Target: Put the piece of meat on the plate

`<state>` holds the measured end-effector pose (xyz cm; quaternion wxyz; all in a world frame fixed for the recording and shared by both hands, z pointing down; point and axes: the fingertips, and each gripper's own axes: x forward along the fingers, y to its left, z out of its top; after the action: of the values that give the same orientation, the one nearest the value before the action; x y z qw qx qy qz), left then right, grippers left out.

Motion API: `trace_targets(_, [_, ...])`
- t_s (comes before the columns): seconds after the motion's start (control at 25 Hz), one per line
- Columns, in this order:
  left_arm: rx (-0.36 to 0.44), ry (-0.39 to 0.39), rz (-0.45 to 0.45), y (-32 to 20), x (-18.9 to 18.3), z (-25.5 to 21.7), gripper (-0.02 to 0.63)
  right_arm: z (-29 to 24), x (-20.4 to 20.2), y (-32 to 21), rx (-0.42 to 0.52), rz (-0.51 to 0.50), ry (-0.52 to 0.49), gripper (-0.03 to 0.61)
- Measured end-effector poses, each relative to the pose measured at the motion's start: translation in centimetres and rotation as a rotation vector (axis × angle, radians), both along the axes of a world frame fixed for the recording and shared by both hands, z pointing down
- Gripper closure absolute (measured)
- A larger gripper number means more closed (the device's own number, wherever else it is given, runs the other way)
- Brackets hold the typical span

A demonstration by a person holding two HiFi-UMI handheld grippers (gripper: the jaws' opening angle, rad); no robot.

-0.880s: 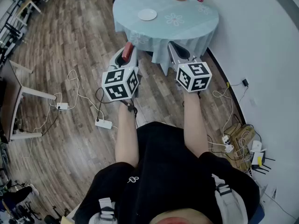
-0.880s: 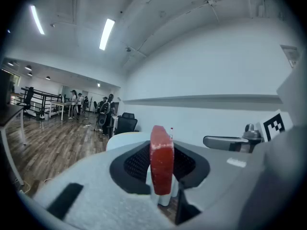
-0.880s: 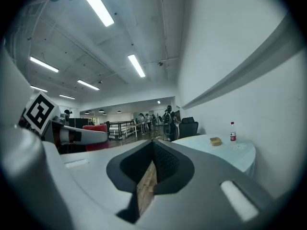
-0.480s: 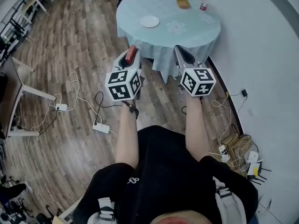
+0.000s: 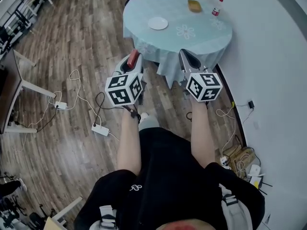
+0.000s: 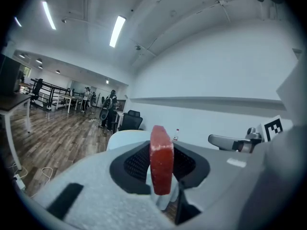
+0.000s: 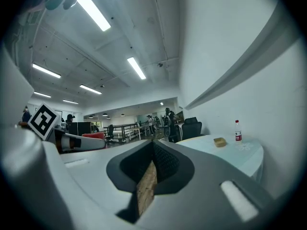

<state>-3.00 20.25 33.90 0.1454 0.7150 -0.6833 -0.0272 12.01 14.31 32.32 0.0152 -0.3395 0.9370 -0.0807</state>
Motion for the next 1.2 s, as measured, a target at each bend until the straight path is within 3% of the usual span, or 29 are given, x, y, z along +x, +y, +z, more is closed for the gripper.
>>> trace_targets(0.32, [-0.025, 0.023, 0.008, -8.0, -3.9, 3.1, 0.525, 3.0, -3.9, -7.8, -0.024, -0.001, 0.029, 0.568])
trace_targets(0.52, [-0.047, 0.042, 0.041, -17.4, -7.5, 4.6, 0.525, 3.8, -6.8, -16.9, -0.044, 0.041, 0.034, 0.568])
trace_targets(0.84, [-0.153, 0.079, 0.139, -34.7, -13.6, 7.4, 0.525, 5.4, -13.1, -32.8, -0.124, 0.126, 0.068, 0.568])
trace_targets(1.0, [-0.198, 0.097, 0.192, -41.1, -14.7, 9.1, 0.525, 6.3, -13.6, -38.2, -0.144, 0.193, 0.072, 0.568])
trace_targets(1.2, [-0.266, 0.116, 0.254, -46.1, -13.2, 11.9, 0.524, 9.3, -11.8, -42.7, -0.220, 0.252, 0.105, 0.568])
